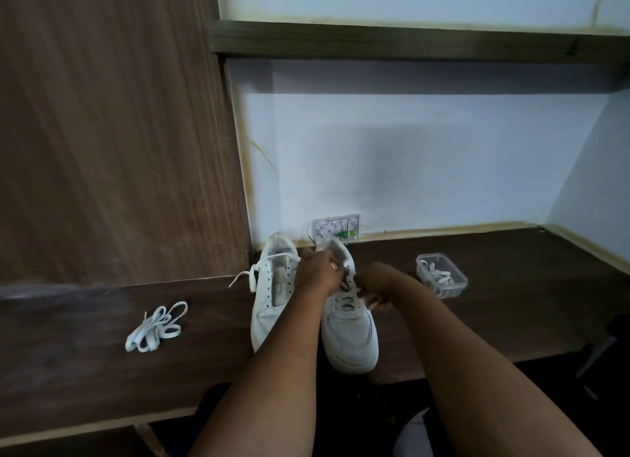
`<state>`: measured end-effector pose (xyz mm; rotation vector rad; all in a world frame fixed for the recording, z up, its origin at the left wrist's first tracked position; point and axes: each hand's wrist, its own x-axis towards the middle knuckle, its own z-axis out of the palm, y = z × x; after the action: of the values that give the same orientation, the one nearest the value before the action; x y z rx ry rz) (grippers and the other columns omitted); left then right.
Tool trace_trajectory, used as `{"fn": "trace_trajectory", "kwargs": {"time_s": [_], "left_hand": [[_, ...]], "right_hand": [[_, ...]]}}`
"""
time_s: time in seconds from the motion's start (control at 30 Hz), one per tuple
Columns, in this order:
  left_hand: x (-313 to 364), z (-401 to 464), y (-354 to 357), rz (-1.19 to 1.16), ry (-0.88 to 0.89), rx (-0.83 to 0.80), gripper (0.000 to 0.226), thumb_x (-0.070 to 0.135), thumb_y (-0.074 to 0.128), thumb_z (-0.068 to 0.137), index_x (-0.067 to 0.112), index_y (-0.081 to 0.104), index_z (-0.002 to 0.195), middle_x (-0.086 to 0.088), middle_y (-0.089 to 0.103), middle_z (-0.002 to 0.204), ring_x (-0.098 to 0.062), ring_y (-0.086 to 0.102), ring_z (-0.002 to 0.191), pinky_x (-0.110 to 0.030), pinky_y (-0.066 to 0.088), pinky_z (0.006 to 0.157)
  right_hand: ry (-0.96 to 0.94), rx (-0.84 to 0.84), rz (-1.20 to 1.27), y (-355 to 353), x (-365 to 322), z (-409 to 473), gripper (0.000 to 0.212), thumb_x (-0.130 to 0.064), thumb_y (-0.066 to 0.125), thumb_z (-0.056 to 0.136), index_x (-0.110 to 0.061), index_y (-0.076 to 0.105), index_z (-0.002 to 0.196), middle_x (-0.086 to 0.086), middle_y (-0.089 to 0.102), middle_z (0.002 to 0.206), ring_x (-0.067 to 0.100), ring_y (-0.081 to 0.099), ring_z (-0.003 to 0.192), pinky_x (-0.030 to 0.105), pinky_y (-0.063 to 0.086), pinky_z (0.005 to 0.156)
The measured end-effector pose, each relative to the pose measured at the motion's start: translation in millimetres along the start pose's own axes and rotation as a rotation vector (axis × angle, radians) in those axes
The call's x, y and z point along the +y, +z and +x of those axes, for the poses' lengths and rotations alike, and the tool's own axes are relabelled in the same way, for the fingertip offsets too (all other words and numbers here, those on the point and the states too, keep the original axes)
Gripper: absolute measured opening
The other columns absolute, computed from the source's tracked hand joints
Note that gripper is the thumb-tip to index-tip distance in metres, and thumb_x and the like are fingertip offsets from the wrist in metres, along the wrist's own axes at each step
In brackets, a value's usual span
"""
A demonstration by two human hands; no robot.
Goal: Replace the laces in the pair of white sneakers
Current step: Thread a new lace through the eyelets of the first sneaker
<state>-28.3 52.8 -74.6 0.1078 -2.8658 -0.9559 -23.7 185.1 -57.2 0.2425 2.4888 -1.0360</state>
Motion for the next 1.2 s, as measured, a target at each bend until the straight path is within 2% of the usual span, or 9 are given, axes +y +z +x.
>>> {"fn": "trace_trajectory", "kwargs": {"time_s": [0.23, 0.4, 0.5, 0.63, 0.73, 0.83, 0.93, 1.03, 1.2], "left_hand": [[-8.6, 3.6, -4.0, -0.066, -0.049, 0.146, 0.025, 0.031, 0.056, 0.094, 0.019, 0.062, 0.116, -0.011, 0.044, 0.128, -0.029, 0.056, 0.111, -0.029, 0.043, 0.092], [-8.8, 4.7, -4.5, -0.064, -0.065, 0.146, 0.026, 0.03, 0.053, 0.094, 0.02, 0.061, 0.117, -0.011, 0.045, 0.126, -0.03, 0.056, 0.109, -0.03, 0.044, 0.093], [-9.9, 4.4, -3.5, -0.056, -0.052, 0.145, 0.026, 0.027, 0.053, 0.093, 0.019, 0.06, 0.117, -0.012, 0.045, 0.126, -0.03, 0.056, 0.107, -0.029, 0.043, 0.09], [-9.6, 5.6, -3.7, -0.068, -0.042, 0.126, 0.029, 0.024, 0.049, 0.094, 0.019, 0.058, 0.122, -0.013, 0.045, 0.13, -0.03, 0.053, 0.113, -0.032, 0.043, 0.093], [-10.2, 7.2, -2.7, -0.074, -0.04, 0.1, 0.031, 0.024, 0.048, 0.094, 0.021, 0.057, 0.124, -0.013, 0.044, 0.136, -0.03, 0.051, 0.117, -0.033, 0.042, 0.097], [-10.5, 7.9, -1.6, -0.082, -0.052, 0.088, 0.033, 0.024, 0.048, 0.092, 0.022, 0.058, 0.123, -0.015, 0.043, 0.138, -0.031, 0.05, 0.12, -0.033, 0.041, 0.098], [-10.4, 7.6, -2.7, -0.099, -0.052, 0.089, 0.032, 0.025, 0.049, 0.092, 0.023, 0.058, 0.123, -0.013, 0.044, 0.136, -0.03, 0.05, 0.118, -0.031, 0.041, 0.097], [-12.3, 7.1, -3.8, -0.112, -0.049, 0.085, 0.031, 0.026, 0.05, 0.093, 0.022, 0.059, 0.123, -0.012, 0.041, 0.134, -0.03, 0.052, 0.116, -0.031, 0.042, 0.096], [-14.8, 11.3, -4.0, -0.101, -0.041, 0.096, 0.029, 0.025, 0.05, 0.092, 0.02, 0.06, 0.119, -0.014, 0.046, 0.13, -0.029, 0.051, 0.115, -0.029, 0.04, 0.096]], "right_hand": [[-0.04, 0.177, 0.55, -5.4, 4.3, 11.5, 0.027, -0.026, 0.048, 0.09, -0.005, 0.056, 0.075, 0.017, 0.068, 0.08, 0.023, 0.052, 0.052, 0.027, 0.045, 0.054], [-0.231, 0.374, -0.128, 11.8, 10.7, 20.7, 0.048, -0.052, 0.048, 0.092, -0.007, 0.065, 0.092, 0.009, 0.066, 0.092, 0.026, 0.061, 0.092, 0.026, 0.04, 0.073], [-0.243, 0.288, -0.244, 12.8, 8.2, 20.8, 0.028, -0.034, 0.058, 0.088, -0.009, 0.068, 0.093, 0.01, 0.068, 0.099, 0.025, 0.063, 0.095, 0.027, 0.046, 0.076], [-0.063, 0.041, -0.107, -15.3, 4.0, -3.1, 0.023, -0.023, 0.054, 0.092, -0.009, 0.058, 0.073, 0.009, 0.056, 0.071, 0.019, 0.05, 0.057, 0.026, 0.039, 0.056], [0.044, -0.16, -0.347, -29.2, 2.7, -27.1, 0.028, -0.013, 0.046, 0.097, -0.011, 0.051, 0.07, 0.004, 0.052, 0.067, 0.012, 0.045, 0.053, 0.022, 0.038, 0.048], [0.006, -0.056, -0.508, -24.2, 0.8, -15.1, 0.023, -0.021, 0.051, 0.097, -0.006, 0.061, 0.083, 0.014, 0.067, 0.098, 0.017, 0.059, 0.072, 0.025, 0.05, 0.063], [-0.181, 0.197, -0.552, -6.4, 4.1, 9.8, 0.034, -0.055, 0.049, 0.09, -0.023, 0.061, 0.096, 0.008, 0.063, 0.114, 0.028, 0.058, 0.106, 0.036, 0.048, 0.089], [-0.225, 0.12, -0.644, 1.2, -2.1, 6.0, 0.037, -0.045, 0.046, 0.095, -0.019, 0.062, 0.116, 0.008, 0.06, 0.123, 0.028, 0.054, 0.116, 0.039, 0.044, 0.098], [0.23, -0.24, -0.525, -27.5, 14.2, -12.5, 0.025, -0.022, 0.046, 0.099, -0.004, 0.058, 0.087, 0.007, 0.063, 0.077, 0.014, 0.061, 0.068, 0.023, 0.05, 0.063]]}}
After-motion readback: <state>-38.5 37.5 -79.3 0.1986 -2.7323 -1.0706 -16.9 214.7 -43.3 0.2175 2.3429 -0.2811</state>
